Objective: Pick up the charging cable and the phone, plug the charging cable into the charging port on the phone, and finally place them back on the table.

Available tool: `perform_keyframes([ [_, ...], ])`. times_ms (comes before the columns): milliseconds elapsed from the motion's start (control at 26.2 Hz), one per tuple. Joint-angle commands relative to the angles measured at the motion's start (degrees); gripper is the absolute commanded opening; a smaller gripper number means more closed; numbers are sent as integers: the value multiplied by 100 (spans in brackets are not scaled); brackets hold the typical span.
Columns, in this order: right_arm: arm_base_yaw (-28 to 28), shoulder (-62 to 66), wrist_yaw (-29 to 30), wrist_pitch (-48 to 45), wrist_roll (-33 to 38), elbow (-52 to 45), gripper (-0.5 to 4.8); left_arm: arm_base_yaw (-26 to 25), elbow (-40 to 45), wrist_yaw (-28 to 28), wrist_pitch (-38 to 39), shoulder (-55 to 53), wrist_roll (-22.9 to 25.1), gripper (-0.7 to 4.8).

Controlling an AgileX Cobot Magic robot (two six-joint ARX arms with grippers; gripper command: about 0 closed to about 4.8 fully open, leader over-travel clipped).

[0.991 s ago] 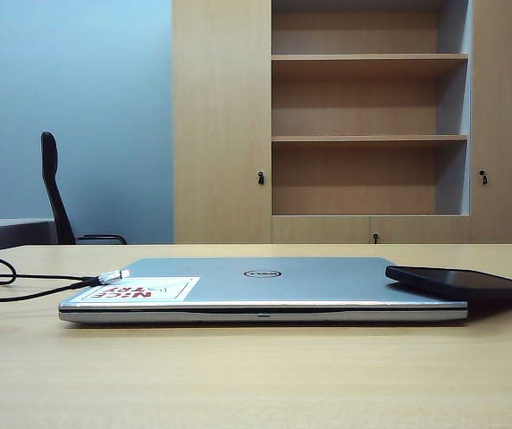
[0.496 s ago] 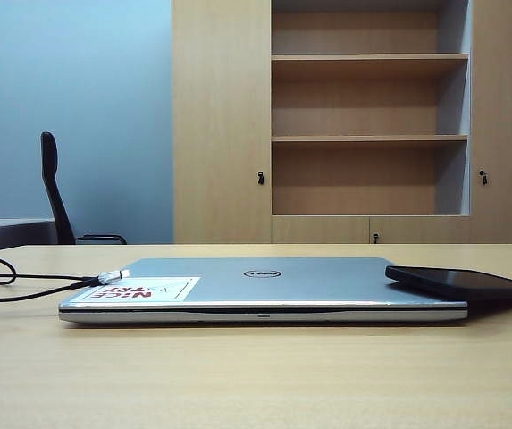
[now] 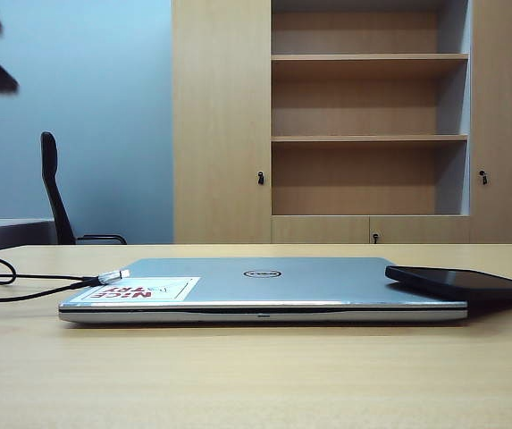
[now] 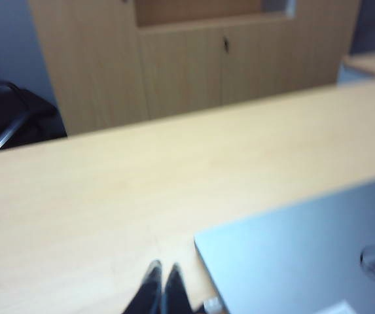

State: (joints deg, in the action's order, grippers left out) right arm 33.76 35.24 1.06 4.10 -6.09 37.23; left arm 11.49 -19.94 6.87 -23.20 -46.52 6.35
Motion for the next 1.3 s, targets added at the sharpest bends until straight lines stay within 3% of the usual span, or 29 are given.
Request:
perform_keyframes([
  [38,260,-20,0,76,-341,26,-6,140,-17,0,-136,-407,623,-6],
  [343,872,-20,-4,505,-546,26,-6,166,-17,2,-138,-1342,1731,-6],
  [801,1185,-20,-2,1073,-649,15,-6,337,-9,4,-175,-1878,1733,-6],
  [953,1185,-20,17,1141,-780,15,-6,684,-9,4,-175,-2065,2083,-6],
  [1182,1185,-20,17,1268,-809,15,-6,719,-9,2,-111,-2337,2653,-3],
  [1258,1185,-20,15,1263,-809,15,-6,719,-9,4,-127,-2341,2660,53],
  [1296,1185,-22,15,1259,-809,17,-6,719,-9,4,-120,-2343,2726,128],
])
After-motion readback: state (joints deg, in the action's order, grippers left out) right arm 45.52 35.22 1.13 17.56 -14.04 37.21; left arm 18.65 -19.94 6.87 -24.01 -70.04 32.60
